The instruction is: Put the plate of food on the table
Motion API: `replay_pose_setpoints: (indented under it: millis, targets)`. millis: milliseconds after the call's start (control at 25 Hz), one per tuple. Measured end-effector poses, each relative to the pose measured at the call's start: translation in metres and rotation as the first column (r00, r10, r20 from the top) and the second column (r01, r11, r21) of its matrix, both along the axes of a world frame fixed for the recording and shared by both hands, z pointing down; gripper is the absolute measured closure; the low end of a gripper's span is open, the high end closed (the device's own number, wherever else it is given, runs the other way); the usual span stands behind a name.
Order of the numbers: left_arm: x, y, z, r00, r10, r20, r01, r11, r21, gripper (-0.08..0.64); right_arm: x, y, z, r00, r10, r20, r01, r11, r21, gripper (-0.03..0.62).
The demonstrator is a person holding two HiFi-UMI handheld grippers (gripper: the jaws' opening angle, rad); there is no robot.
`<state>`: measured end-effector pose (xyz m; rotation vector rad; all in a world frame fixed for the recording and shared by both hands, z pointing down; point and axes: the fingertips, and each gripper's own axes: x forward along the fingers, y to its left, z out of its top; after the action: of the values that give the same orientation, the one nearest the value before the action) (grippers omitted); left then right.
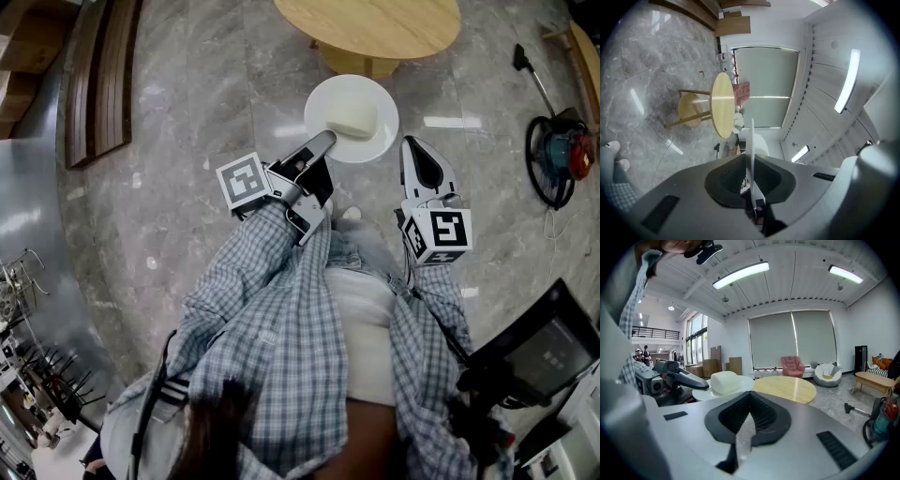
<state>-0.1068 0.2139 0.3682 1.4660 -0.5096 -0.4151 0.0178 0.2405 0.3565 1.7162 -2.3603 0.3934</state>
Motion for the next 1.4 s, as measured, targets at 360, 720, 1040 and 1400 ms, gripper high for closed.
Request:
replay_pose_setpoints:
  millis: [360, 720, 1040, 1400]
  targets:
    - [0.002, -0.002, 0.0, 1.0, 0.004, -0.001, -0.004, 1.0, 0.004, 0.525, 0.004, -0.001, 0.001, 1.0, 0.02, 0.005, -0.02, 1.0, -0.008, 0.584]
    - [0.002, -0.004, 0.003, 1.0, 0.014, 0.01, -0.014, 1.0, 0.01, 0.525, 0.011, 0.001, 0.012, 0.927, 0.122, 0.356, -0.078, 0.988, -0.134, 0.584]
    - [-0.021, -0.003, -0.002, 1.0, 0.028, -0.004, -0.028, 0.999, 0.022, 0.525, -0.02, 0.001, 0.0, 0.711, 0.2, 0.674, -0.066, 0.973, -0.22, 0.469]
    - [-0.026, 0.002, -0.003, 0.998, 0.057, -0.02, -0.056, 0.998, 0.031, 0.525, -0.055, 0.006, 0.0, 0.726, 0.133, 0.675, 0.022, 0.976, -0.215, 0.468]
